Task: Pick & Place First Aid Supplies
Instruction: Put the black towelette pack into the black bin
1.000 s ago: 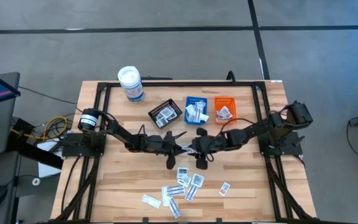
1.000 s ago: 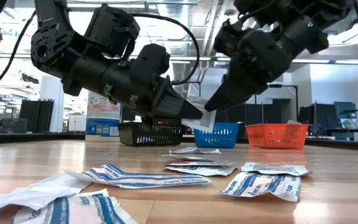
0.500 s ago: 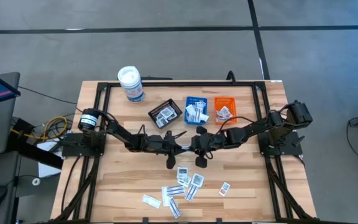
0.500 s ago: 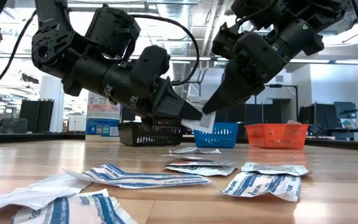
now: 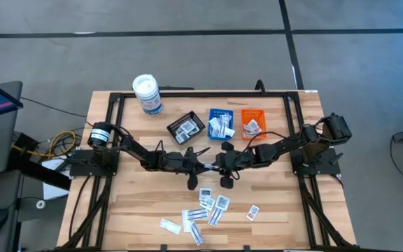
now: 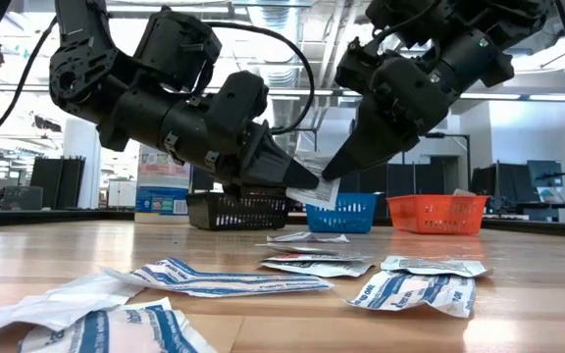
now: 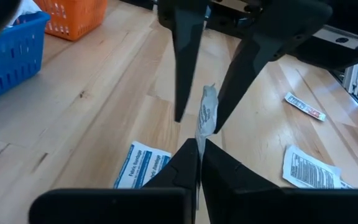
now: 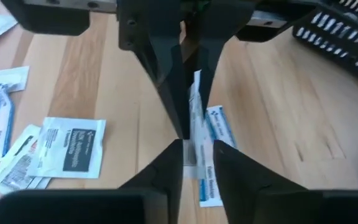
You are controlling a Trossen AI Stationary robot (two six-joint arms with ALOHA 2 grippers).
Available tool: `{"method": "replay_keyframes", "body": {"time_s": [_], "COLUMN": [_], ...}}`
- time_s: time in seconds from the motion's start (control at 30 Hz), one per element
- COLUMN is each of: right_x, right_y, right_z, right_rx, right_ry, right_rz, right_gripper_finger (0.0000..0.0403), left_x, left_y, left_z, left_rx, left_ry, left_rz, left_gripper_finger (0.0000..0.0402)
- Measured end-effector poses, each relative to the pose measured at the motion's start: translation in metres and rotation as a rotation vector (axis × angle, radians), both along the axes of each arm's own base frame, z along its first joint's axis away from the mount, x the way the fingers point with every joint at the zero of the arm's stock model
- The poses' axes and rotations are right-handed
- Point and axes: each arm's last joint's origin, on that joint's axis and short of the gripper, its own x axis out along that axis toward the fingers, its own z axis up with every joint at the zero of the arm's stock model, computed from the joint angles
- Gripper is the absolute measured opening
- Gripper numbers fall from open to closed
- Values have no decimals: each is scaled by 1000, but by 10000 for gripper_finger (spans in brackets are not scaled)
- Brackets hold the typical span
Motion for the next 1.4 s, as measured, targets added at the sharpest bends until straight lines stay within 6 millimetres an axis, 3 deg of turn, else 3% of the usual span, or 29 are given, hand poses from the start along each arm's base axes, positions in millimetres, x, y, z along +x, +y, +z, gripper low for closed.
{"method": "replay_keyframes", "body": {"time_s": [0.13, 0.27, 0.33, 0.7, 0.87, 1.0, 1.27, 1.4], "right_x": [0, 0, 0, -2, -2, -1, -2, -2], "right_y": [0, 2, 2, 5, 6, 3, 3, 3], "right_z": [0, 0, 0, -1, -1, 0, -1, -1], "right_rx": [-4, -18, -45, -51, -61, -69, -32, -30], "right_ry": [0, 3, 2, 4, 2, 1, 1, -3], "right_rz": [-4, 54, 57, 2, 2, -17, -57, -58], "right_gripper_finger": [86, 23, 10, 64, 88, 98, 102, 102], "left_x": [0, 0, 0, 0, 0, -3, -38, -53], "left_y": [0, 0, -1, 0, 5, 23, 72, 92], "left_z": [0, 0, 0, 0, 0, 12, 68, 74], "left_rx": [-4, -5, -4, -3, 12, 53, 165, 122], "left_ry": [0, 0, 0, 0, -3, -5, 81, 160], "left_rz": [0, -7, -4, 11, 105, 292, 591, 656], "left_gripper_finger": [10, 12, 12, 13, 11, 11, 12, 12]}}
